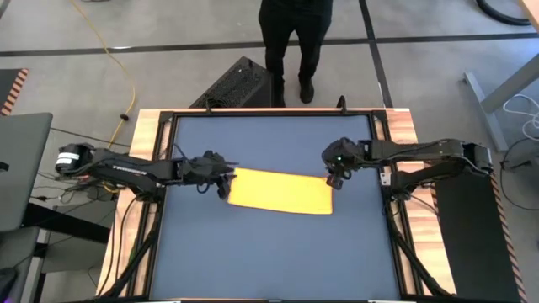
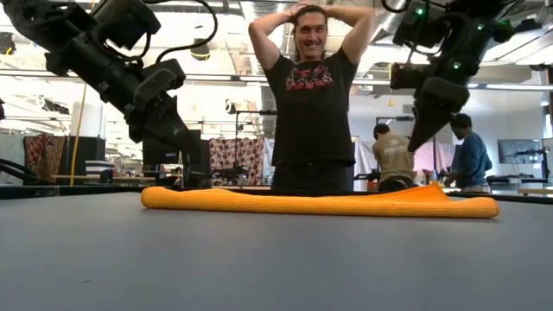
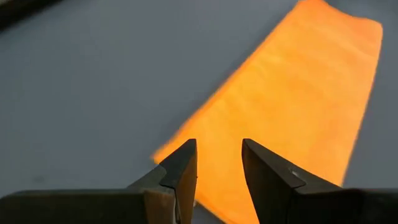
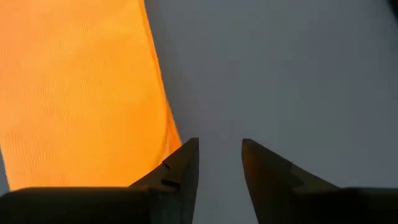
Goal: Roll towel into tight, uniform cylinder
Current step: Roll the orange microfiber towel
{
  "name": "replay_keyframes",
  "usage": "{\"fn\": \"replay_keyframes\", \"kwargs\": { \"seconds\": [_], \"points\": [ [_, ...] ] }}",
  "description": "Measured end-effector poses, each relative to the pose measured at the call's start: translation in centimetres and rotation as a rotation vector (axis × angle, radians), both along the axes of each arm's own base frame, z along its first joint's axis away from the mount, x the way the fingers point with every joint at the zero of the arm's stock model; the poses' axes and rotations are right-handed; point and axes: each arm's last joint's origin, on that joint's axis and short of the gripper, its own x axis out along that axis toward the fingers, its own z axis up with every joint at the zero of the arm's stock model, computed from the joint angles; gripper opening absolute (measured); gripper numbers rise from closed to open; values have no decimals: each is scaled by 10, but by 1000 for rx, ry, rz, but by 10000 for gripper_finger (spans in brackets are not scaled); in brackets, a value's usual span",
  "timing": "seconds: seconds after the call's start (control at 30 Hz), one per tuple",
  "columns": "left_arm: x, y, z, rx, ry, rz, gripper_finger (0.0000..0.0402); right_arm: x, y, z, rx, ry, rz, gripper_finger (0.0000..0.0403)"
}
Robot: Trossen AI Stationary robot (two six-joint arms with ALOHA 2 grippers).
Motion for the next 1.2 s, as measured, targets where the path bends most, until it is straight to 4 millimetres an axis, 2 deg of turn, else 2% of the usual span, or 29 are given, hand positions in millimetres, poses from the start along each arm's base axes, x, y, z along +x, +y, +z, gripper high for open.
{"fn": "replay_keyframes", "kwargs": {
  "seconds": [0.17, 0.33, 0.43, 0.57, 0.7, 0.83, 1.03, 1.2],
  "points": [
    [17, -19, -14, 15, -21, -79, 116, 14, 10, 2, 60, -117, 172, 146],
    [40, -32, -23, 99, -43, -145, 116, 24, 27, -18, 90, -168, 343, 146],
    [63, -37, -26, 114, -10, -201, 116, 25, 34, -34, 97, -174, 387, 146],
    [92, -43, -40, 133, 147, -317, 116, 23, 36, -52, 80, -177, 399, 146],
    [112, -45, -46, 139, 301, -342, 116, 15, 28, -66, 68, -129, 354, 146],
    [121, -45, -39, 149, 343, -360, 116, 9, 17, -75, 56, -88, 313, 146],
    [111, -44, -36, 122, 496, -347, 116, 11, 4, -79, 28, -82, 276, 146],
    [103, -42, -37, 155, 597, -275, 116, 16, 1, -90, 67, -68, 292, 146]
  ]
}}
